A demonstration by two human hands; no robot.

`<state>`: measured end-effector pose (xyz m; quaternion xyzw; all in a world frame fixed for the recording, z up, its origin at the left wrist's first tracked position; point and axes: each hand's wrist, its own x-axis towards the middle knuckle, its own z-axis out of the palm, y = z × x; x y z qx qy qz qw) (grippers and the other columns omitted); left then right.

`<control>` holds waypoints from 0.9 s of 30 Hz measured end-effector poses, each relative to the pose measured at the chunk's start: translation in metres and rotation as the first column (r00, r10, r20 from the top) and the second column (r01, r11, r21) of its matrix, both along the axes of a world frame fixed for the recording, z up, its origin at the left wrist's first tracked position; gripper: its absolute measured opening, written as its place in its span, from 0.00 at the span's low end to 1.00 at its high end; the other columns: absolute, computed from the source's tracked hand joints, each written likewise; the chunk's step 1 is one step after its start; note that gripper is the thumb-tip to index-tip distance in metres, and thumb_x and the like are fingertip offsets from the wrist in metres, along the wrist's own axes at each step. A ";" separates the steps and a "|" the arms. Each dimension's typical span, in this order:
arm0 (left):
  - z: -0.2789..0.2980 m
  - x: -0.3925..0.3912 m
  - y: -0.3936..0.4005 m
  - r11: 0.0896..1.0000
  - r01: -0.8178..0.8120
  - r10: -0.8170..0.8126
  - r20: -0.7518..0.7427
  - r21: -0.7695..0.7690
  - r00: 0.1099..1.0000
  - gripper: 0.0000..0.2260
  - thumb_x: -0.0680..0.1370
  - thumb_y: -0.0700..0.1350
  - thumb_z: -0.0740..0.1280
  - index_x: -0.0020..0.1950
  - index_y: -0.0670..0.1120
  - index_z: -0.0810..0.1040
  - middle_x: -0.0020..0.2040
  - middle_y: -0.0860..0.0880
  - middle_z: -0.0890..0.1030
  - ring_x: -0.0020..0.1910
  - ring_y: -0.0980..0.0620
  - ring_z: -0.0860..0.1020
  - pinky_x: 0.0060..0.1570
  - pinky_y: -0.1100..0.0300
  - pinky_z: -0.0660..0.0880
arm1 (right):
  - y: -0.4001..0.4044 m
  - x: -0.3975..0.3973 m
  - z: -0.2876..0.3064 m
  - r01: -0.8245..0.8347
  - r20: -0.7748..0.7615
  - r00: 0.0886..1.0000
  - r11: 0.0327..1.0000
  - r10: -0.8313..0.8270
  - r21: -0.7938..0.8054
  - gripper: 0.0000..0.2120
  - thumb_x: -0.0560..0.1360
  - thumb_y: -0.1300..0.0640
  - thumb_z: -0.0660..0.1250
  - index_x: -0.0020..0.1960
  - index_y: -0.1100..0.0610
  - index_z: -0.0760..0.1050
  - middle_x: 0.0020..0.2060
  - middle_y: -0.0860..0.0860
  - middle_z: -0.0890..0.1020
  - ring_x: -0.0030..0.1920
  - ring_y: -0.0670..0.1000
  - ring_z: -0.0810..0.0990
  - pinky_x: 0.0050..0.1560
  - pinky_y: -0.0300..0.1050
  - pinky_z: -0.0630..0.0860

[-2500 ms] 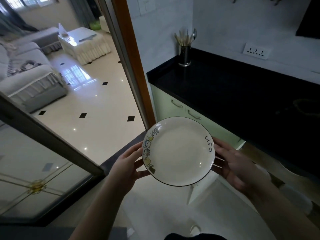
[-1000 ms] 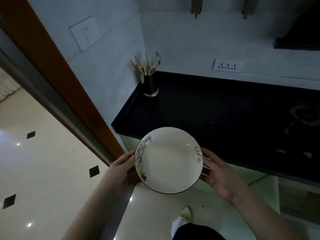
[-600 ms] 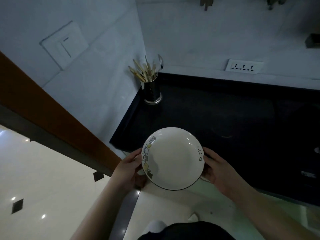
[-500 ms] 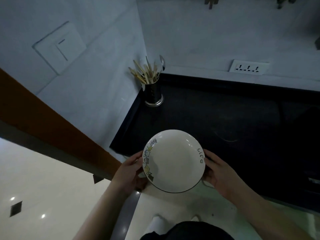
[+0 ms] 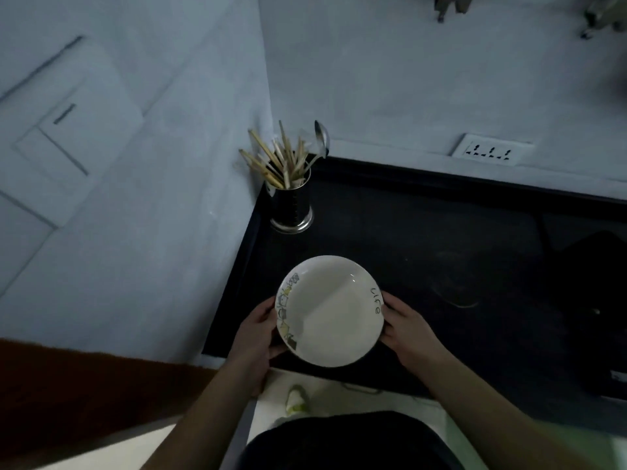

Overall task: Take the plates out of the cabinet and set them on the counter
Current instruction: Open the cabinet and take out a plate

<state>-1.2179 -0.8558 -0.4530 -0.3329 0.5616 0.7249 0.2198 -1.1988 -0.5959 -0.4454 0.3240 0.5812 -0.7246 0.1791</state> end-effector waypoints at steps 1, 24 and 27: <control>-0.003 -0.007 -0.001 1.000 0.008 -0.008 0.000 0.000 1.000 0.09 0.81 0.45 0.66 0.60 0.54 0.79 0.56 0.46 0.84 0.53 0.45 0.83 0.38 0.50 0.82 | -0.004 -0.006 -0.002 0.019 0.021 1.000 1.000 -0.019 0.014 0.15 0.79 0.57 0.64 0.65 0.48 0.75 0.52 0.48 0.86 0.53 0.50 0.84 0.49 0.49 0.80; -0.015 -0.088 0.002 0.983 0.096 -0.098 -0.004 -0.155 0.995 0.10 0.82 0.42 0.62 0.55 0.55 0.79 0.51 0.51 0.83 0.51 0.48 0.82 0.35 0.52 0.81 | -0.019 -0.071 -0.020 0.185 0.184 0.962 0.977 -0.202 0.105 0.18 0.78 0.63 0.64 0.67 0.53 0.74 0.56 0.53 0.81 0.53 0.55 0.81 0.52 0.54 0.79; -0.012 -0.093 0.006 0.984 0.101 -0.104 -0.016 -0.149 0.994 0.11 0.83 0.41 0.62 0.50 0.57 0.80 0.49 0.52 0.84 0.49 0.50 0.82 0.35 0.53 0.81 | -0.019 -0.073 -0.019 0.191 0.180 0.961 0.975 -0.209 0.109 0.18 0.78 0.63 0.64 0.66 0.53 0.74 0.54 0.52 0.82 0.52 0.54 0.81 0.51 0.53 0.79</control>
